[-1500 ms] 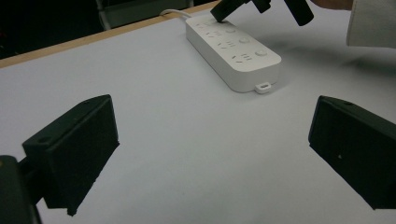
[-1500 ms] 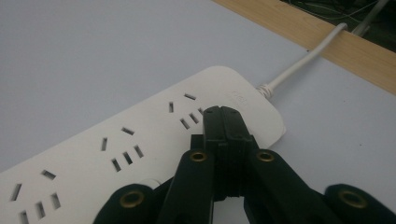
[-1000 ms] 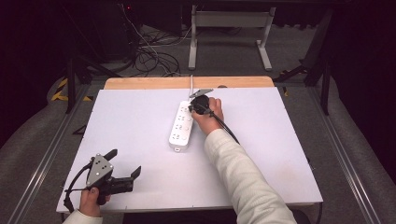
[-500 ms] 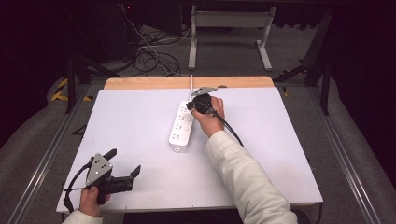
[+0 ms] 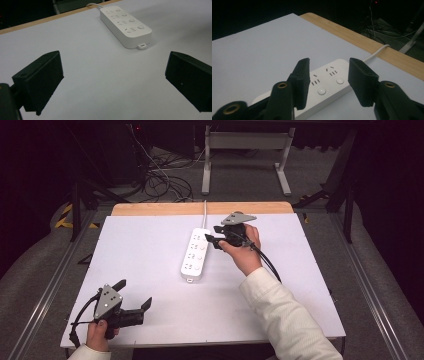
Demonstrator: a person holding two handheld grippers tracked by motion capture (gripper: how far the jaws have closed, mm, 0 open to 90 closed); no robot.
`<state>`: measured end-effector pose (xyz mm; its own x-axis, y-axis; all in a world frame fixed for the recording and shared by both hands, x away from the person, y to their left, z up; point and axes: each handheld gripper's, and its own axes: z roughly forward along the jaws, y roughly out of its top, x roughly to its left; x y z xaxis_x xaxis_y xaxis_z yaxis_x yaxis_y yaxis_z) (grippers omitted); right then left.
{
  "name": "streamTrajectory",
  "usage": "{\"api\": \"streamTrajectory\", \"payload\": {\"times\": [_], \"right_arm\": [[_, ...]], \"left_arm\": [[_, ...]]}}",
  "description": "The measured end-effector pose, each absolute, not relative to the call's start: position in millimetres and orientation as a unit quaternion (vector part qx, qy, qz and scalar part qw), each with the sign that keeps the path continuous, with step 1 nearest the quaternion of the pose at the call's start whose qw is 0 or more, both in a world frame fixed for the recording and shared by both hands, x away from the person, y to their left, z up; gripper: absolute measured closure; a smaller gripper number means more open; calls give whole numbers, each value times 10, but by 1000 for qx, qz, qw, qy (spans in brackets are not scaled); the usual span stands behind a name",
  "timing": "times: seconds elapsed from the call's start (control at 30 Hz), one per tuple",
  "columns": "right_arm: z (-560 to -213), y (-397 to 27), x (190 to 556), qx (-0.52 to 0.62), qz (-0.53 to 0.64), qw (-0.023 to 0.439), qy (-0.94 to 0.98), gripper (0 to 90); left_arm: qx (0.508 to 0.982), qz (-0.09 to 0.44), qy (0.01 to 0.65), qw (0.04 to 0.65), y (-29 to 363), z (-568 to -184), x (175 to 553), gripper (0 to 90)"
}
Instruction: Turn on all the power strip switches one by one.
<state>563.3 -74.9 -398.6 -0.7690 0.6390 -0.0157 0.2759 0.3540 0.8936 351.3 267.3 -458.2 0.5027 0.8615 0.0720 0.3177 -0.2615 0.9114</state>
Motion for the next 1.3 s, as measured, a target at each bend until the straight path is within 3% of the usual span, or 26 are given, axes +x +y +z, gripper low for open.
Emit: {"api": "streamTrajectory", "payload": {"times": [0.17,0.43,0.73,1.0,1.3], "right_arm": [[-3952,-929,5452,280,513,184,790,331],[-3961,-1241,5137,290,528,158,783,288],[-4126,-1599,4809,252,552,164,778,181],[-4398,-1862,4562,238,560,152,778,115],[-4791,-2023,4289,243,528,149,800,104]], "left_arm": [[735,299,402,458,2673,-4581,3505,19],[735,300,400,457,2670,-4580,3505,19],[736,301,399,457,2661,-4579,3503,19],[735,301,395,461,2659,-4575,3493,19],[730,311,384,471,2653,-4578,3477,18]]}}
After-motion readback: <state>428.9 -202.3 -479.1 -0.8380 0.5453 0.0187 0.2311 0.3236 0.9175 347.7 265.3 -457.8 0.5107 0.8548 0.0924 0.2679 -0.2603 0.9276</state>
